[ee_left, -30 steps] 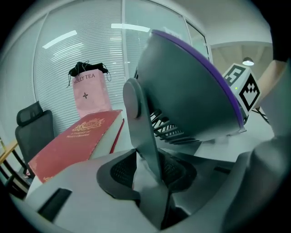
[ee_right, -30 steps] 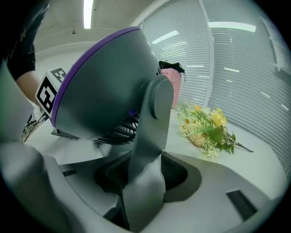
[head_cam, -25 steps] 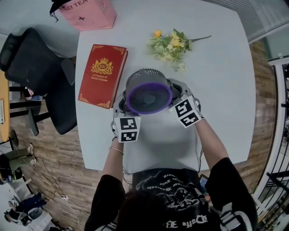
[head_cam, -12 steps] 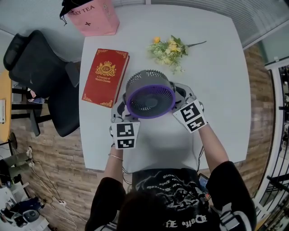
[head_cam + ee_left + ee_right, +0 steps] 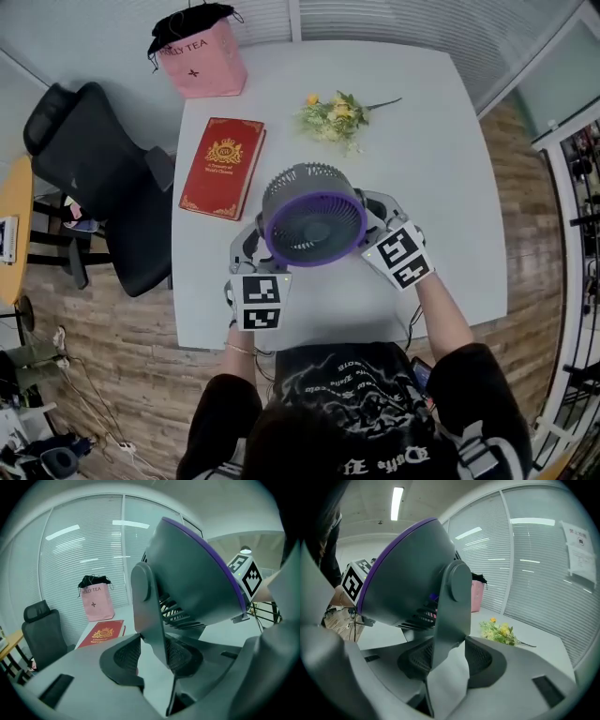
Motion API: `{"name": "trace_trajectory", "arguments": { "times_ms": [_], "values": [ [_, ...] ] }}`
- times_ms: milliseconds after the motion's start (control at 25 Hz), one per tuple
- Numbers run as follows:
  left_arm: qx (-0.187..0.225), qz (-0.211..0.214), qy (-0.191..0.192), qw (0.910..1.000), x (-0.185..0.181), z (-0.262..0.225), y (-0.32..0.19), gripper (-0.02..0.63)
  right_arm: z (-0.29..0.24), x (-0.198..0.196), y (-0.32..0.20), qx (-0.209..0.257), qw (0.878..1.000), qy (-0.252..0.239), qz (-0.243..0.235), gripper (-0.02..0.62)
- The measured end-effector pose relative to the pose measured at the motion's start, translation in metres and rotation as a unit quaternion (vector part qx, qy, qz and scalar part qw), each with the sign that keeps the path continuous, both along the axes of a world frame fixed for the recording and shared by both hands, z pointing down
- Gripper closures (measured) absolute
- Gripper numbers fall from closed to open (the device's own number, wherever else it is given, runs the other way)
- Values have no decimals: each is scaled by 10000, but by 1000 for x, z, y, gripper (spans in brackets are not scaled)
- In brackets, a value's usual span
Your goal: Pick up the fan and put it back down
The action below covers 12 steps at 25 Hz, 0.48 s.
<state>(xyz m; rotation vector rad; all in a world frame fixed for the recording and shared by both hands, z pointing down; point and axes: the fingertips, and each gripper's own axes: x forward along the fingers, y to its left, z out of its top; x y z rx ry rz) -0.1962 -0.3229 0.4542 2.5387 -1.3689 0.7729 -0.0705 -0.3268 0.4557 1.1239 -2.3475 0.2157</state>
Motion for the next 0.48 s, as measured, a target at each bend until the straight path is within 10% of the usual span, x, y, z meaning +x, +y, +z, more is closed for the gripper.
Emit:
{"name": "trace_trajectory", "arguments": {
  "times_ms": [480],
  "values": [
    [-182,739,-134,9970,9,-7,91,457,-15,8,108,-148,9977,-17,668,414]
  ]
}}
